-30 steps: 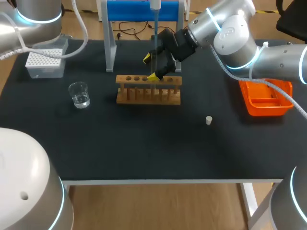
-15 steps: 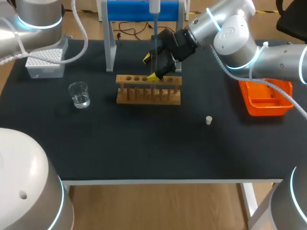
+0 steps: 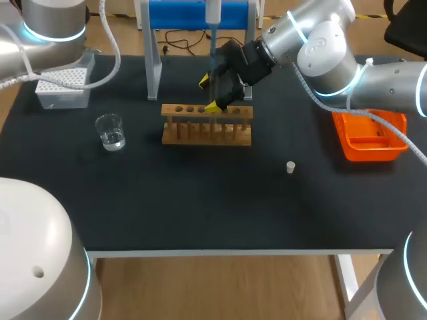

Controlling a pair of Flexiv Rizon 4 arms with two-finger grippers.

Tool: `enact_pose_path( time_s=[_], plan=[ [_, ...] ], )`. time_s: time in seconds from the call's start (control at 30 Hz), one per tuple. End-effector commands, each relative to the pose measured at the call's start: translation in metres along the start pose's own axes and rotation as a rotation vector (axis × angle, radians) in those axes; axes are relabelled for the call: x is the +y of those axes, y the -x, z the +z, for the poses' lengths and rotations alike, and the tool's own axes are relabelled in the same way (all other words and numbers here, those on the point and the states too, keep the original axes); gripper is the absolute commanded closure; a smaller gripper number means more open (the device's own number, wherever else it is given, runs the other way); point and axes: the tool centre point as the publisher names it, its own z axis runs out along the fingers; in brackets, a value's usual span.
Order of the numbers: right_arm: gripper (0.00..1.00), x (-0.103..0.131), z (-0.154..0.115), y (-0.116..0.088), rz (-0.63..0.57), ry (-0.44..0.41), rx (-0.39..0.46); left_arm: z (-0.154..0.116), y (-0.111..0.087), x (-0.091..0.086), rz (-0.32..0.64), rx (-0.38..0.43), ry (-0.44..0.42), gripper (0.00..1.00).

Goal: Invert the test tube, pick up the pipette, mount the tip to pipette, aspirate from beaker and dispense into the tube, eject the tip, return the pipette, and cap with the stopper.

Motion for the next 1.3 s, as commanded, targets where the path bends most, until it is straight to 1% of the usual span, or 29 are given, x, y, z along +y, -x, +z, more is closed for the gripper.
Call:
enact_pose_path(
  time_s=[0.03,0.33,0.6,0.9,1.3],
  plan=[
    [0.0,0.0007,-0.0013,-0.0004,0.001,-0.004,0.001,0.0002,-0.0008,-0.0017,-0.002,-0.009,0.009,1.0],
    [0.0,0.0007,-0.0013,-0.0004,0.001,-0.004,0.001,-0.0003,0.0006,0.0001,0.002,-0.029,-0.004,1.0],
    [0.0,0.0007,-0.0013,-0.0004,0.001,-0.004,0.001,-0.0015,0.0029,0.0011,0.006,-0.052,-0.053,1.0],
    [0.0,0.0007,-0.0013,-0.0004,0.001,-0.004,0.001,-0.0014,0.0021,0.0007,0.007,-0.05,-0.064,1.0],
    [0.0,0.0007,-0.0013,-0.0004,0.001,-0.004,0.001,0.0007,-0.0055,0.0001,0.003,-0.041,-0.047,1.0]
  ],
)
